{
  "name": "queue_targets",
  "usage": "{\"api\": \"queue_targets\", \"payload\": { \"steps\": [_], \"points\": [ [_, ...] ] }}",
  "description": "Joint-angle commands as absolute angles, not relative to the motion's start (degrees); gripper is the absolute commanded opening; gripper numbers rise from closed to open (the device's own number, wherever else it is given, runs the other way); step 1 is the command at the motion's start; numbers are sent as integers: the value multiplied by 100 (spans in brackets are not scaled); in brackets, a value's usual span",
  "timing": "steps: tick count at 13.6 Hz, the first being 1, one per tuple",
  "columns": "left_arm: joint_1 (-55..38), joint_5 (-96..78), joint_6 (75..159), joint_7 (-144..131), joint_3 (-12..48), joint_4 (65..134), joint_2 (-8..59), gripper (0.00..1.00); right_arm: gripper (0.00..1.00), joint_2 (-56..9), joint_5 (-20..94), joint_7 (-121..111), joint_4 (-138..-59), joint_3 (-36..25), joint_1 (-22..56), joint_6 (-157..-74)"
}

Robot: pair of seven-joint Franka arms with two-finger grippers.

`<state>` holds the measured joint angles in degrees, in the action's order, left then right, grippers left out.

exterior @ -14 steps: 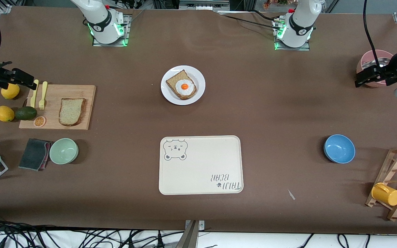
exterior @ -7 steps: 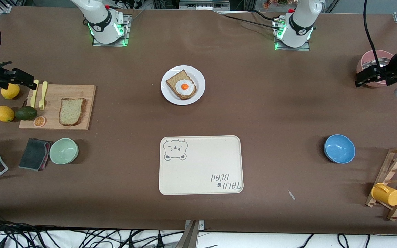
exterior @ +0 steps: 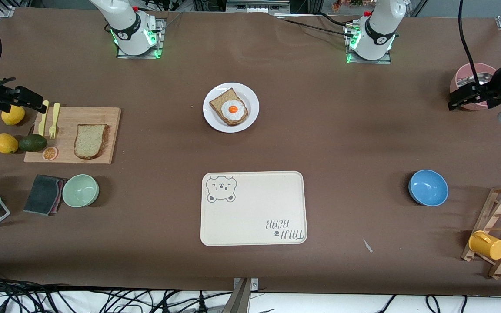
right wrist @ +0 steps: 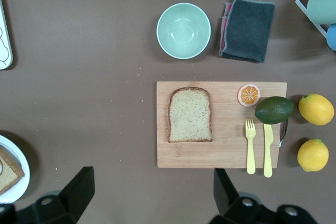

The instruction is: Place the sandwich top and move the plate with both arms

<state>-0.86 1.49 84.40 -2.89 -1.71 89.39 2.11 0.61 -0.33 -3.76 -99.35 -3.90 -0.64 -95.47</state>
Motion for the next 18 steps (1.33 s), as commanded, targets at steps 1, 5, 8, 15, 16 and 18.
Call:
{"api": "queue_targets", "payload": {
  "steps": [1, 5, 8, 15, 16, 18],
  "points": [
    [-114, 264, 8473, -237, -167, 8938, 176, 100, 100, 88, 44, -465, -9896, -351, -114, -9492],
    [-114, 264, 8473, -237, -176, 8930, 176, 100, 100, 79, 53, -457, -9905, -352, -114, -9475],
    [-114, 264, 8481, -237, -176, 8930, 176, 100, 100, 79, 53, -431, -9905, -334, -105, -9387],
    [-114, 264, 8473, -237, -176, 8947, 176, 100, 100, -79, -44, -431, -9976, -316, -88, -9229],
    [-114, 264, 8473, -229, -176, 8939, 184, 100, 100, -166, -61, -422, -10010, -325, -88, -9237],
    [-114, 264, 8464, -237, -176, 8930, 167, 100, 100, -359, -105, -404, -10090, -325, -88, -9395]
  ]
}}
